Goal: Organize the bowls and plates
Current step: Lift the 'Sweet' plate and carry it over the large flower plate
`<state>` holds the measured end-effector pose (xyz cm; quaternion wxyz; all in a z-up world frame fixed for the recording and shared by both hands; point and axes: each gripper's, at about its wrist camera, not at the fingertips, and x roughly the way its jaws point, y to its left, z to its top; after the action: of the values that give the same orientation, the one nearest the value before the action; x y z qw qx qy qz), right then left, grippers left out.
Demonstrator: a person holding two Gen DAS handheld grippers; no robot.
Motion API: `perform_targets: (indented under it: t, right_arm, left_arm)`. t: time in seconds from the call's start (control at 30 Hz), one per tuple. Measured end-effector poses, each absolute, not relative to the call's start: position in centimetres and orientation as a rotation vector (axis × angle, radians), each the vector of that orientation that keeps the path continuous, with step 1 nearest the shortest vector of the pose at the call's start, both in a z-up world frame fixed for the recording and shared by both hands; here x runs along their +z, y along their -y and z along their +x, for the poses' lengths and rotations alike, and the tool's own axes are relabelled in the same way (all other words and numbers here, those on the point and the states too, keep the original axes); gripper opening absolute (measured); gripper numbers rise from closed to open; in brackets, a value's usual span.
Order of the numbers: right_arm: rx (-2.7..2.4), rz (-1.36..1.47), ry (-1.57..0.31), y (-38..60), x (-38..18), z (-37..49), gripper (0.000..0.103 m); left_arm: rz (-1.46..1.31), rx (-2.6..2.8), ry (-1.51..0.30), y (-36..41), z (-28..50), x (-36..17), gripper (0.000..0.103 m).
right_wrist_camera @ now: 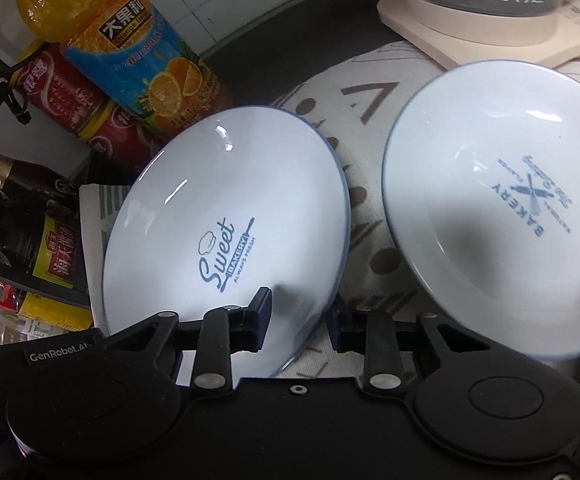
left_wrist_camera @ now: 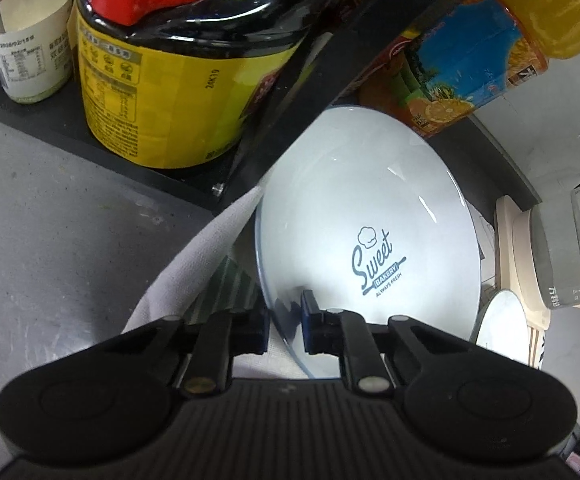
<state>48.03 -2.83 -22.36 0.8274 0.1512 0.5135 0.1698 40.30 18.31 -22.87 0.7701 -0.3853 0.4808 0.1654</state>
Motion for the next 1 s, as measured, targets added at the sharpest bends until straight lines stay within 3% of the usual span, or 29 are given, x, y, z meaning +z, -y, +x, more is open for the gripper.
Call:
perform_targets:
  t: [0.03,0.1,0.23,1.0]
  right_arm:
    - [0.36,0.321,-1.09,2.8,-22.3,48.0,0.028]
    - [0.346,0.316,-1.092,3.1,-22.4,48.1,0.017]
    - [0.367,0.362,-1.083,4.1,-21.8,47.9,0.012]
    - [0.367,0.343,-0.976,5.4,-17.7,40.8,0.013]
  left_arm:
    - [-0.835,0.358,-1.044,-18.3,40.4,-22.8,0.014]
    - [-0.827,0.352,-1.04,-18.2,40.2,-22.6,0.012]
    - [-0.804,0.325,-1.011,-18.0,39.3,-21.7,0.012]
    - [-0.761,0.274,-0.958,-16.1,33.1,-17.2,0.012]
